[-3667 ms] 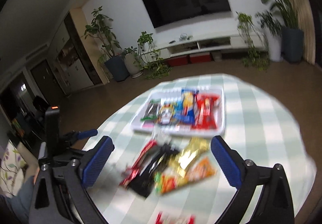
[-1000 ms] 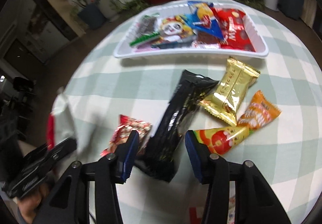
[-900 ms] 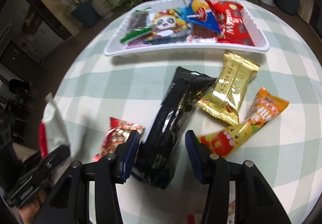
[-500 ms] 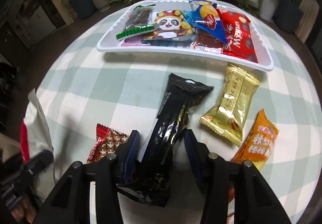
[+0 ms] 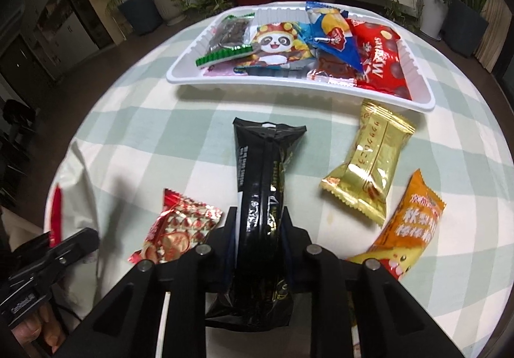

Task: Organize snacks
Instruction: 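Grasp the black bar with the right gripper while the left gripper holds the white bag, then carry the white bag and black bar into the tray and lower them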

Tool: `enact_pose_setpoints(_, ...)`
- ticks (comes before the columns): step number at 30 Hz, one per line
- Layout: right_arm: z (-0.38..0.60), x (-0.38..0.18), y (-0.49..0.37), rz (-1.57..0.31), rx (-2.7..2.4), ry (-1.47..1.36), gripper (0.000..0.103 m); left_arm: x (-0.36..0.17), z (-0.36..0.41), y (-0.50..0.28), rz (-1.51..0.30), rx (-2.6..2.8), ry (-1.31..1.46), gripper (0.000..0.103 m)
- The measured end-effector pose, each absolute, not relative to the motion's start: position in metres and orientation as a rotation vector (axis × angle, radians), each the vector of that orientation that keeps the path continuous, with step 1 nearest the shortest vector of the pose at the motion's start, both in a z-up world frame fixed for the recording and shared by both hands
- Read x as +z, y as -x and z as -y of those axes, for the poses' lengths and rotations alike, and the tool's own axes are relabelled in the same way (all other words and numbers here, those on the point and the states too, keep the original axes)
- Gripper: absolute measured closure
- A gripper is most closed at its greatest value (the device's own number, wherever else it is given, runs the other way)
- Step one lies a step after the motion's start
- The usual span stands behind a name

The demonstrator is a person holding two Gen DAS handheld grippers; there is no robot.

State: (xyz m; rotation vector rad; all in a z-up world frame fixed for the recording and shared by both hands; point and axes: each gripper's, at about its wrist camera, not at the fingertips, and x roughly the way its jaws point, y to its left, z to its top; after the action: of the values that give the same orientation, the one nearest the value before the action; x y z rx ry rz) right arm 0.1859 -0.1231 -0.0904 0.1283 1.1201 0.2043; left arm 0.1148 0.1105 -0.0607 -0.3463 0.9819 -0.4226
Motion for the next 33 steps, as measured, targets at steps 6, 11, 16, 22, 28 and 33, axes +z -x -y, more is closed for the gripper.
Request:
enact_pose_setpoints(6,0.133,-0.075,-0.166,-1.075,0.260,-0.246,0.079,-0.061,-0.111,-0.115,-0.981,-0.422,0.352,0.087)
enact_pose_setpoints(11,0.139,-0.057,-0.152,-1.032,0.311,-0.342,0.079,-0.060,-0.114,-0.117,-0.983,-0.446,0.393,0.087)
enact_pose_setpoints(16,0.157,-0.032,-0.153,-0.972,0.345,-0.423,0.079,-0.040,-0.115,-0.133,-0.955,-0.457,0.400,0.087)
enact_pose_setpoints(22,0.207,0.002,-0.172,-0.883,0.277,-0.486,0.079,0.009,-0.106,-0.170,-0.880,-0.479,0.336,0.087)
enact_pose_setpoints(28,0.240,0.031,-0.203,-0.808,0.211,-0.460,0.079,0.041,-0.092,-0.218,-0.848,-0.484,0.286,0.087)
enact_pose_setpoints(33,0.230,0.048,-0.239,-0.745,0.239,-0.386,0.079,0.050,-0.075,-0.273,-0.869,-0.478,0.257,0.087)
